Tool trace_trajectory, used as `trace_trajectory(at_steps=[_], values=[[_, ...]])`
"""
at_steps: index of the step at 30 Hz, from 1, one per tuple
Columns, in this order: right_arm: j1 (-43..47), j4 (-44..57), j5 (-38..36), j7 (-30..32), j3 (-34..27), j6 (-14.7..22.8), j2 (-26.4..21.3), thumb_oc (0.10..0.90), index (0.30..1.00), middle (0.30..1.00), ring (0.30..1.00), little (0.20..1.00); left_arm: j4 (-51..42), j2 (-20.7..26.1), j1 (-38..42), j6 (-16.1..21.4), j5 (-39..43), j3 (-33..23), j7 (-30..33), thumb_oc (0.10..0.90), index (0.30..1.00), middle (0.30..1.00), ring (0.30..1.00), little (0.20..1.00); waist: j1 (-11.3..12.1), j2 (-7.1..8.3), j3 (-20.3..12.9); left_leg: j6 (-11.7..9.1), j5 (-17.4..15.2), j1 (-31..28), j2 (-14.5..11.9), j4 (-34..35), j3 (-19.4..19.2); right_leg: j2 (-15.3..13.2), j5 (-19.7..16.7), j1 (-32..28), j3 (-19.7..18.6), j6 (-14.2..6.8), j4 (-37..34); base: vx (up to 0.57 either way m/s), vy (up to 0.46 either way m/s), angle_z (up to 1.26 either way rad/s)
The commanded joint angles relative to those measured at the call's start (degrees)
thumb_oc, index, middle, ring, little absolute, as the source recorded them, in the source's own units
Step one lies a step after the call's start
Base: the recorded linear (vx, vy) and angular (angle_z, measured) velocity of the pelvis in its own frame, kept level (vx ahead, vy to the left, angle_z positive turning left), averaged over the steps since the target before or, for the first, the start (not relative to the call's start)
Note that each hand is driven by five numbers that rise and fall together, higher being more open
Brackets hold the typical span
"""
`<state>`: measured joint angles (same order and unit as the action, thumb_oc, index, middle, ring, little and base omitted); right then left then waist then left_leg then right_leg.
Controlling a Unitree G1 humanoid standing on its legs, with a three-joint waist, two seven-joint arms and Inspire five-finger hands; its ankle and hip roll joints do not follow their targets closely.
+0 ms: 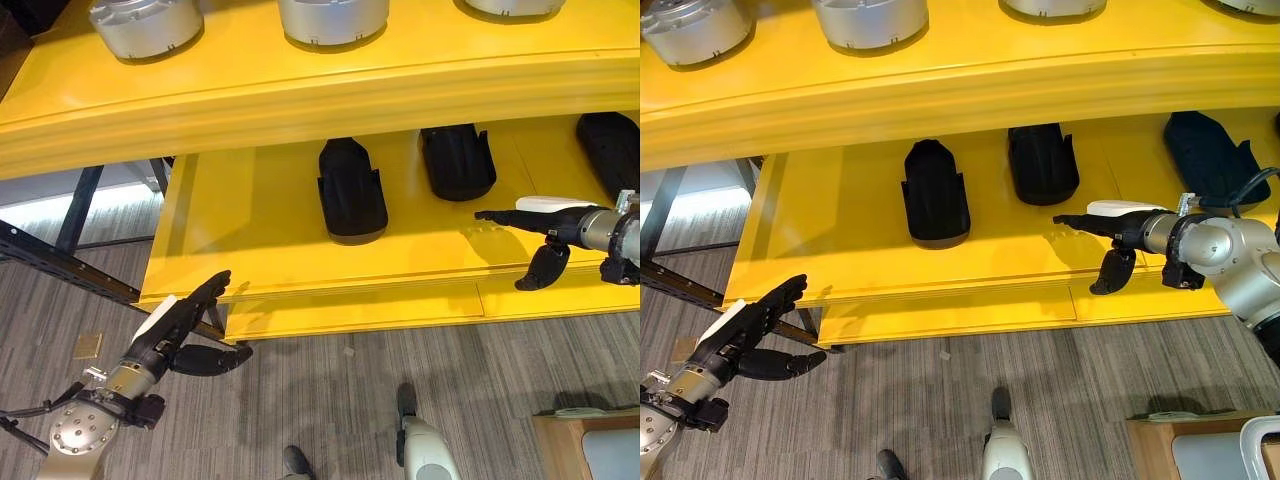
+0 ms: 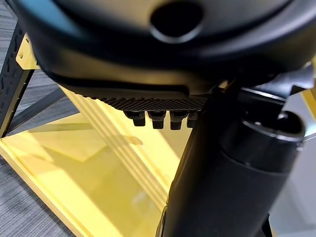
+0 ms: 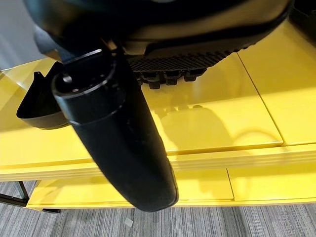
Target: Move parts from the plastic box to the shelf.
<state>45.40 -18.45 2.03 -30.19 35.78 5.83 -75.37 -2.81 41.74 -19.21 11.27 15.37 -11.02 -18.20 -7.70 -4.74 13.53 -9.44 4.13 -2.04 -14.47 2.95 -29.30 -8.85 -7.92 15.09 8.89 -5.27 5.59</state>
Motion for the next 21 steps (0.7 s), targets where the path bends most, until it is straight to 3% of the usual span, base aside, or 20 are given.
trace_trajectory(at_steps=[1,21], values=[[7.2,4.5,-2.7,2.2,-2.2,0.7,-2.5,0.9,1.0,1.0,1.0,1.0,-4.4,2.7,-0.2,3.9,2.1,-5.6,1.9,0.9,1.0,1.0,1.0,1.0,0.4,2.73,-3.1,-1.4,7.5,2.0,-5.4,1.6,3.8,-2.4,3.2,3.0,-5.3,-3.0,7.9,0.0,0.0,0.0],[21.0,4.2,-1.7,3.6,5.3,0.4,-4.7,0.9,1.0,1.0,1.0,1.0,-3.5,-0.1,-2.4,3.7,1.7,-8.1,3.3,0.9,1.0,1.0,1.0,1.0,0.9,3.17,-0.8,-1.1,7.5,3.8,-5.2,1.5,3.9,-1.9,3.2,6.6,-5.7,-2.6,10.2,0.0,0.001,0.0]])
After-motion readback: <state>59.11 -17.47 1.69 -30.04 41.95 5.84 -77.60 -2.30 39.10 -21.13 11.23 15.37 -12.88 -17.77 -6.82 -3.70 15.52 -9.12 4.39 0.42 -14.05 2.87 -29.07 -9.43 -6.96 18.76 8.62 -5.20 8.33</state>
